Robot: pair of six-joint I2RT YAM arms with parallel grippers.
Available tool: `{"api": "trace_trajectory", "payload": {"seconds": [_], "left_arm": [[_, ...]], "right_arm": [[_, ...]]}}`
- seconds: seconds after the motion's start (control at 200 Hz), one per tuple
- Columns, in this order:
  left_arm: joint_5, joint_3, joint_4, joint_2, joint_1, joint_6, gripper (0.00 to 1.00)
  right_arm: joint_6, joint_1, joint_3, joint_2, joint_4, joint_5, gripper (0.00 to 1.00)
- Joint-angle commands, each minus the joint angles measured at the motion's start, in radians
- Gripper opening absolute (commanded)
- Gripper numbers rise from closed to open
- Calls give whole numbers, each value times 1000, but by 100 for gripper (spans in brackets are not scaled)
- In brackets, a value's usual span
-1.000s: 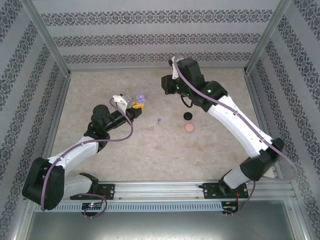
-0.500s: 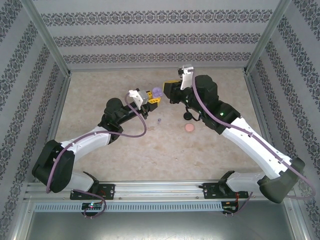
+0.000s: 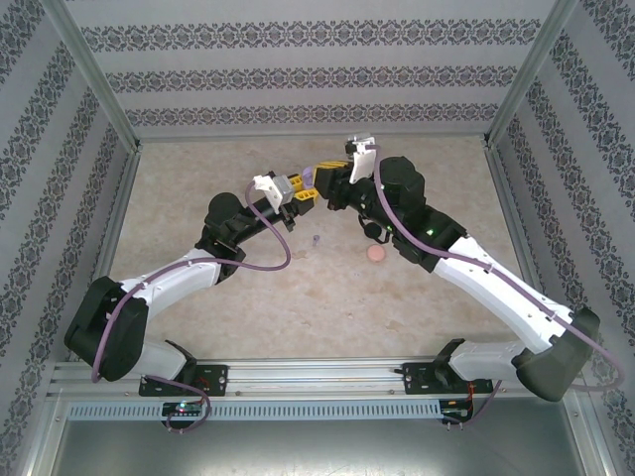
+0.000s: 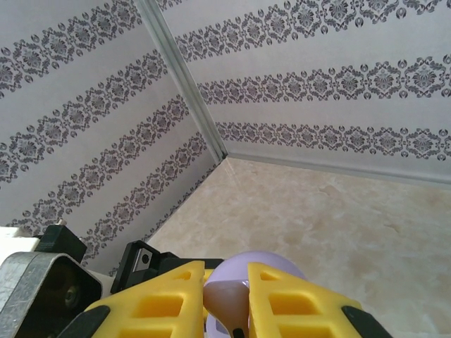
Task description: Insert the wireless bluetooth earbuds into the charging case
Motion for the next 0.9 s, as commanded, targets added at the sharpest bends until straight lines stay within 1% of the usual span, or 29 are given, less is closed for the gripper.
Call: {"api": "trace_trajectory", "payload": {"seconds": [0.0,0.894], "left_arm": [[25,31,62,8,-15,13,0],[17,31,35,-31,-14,32,0]], "right_arm": [[22,13,2,15,43,-13,19],[25,14,-39,35,32,-3,16]]}}
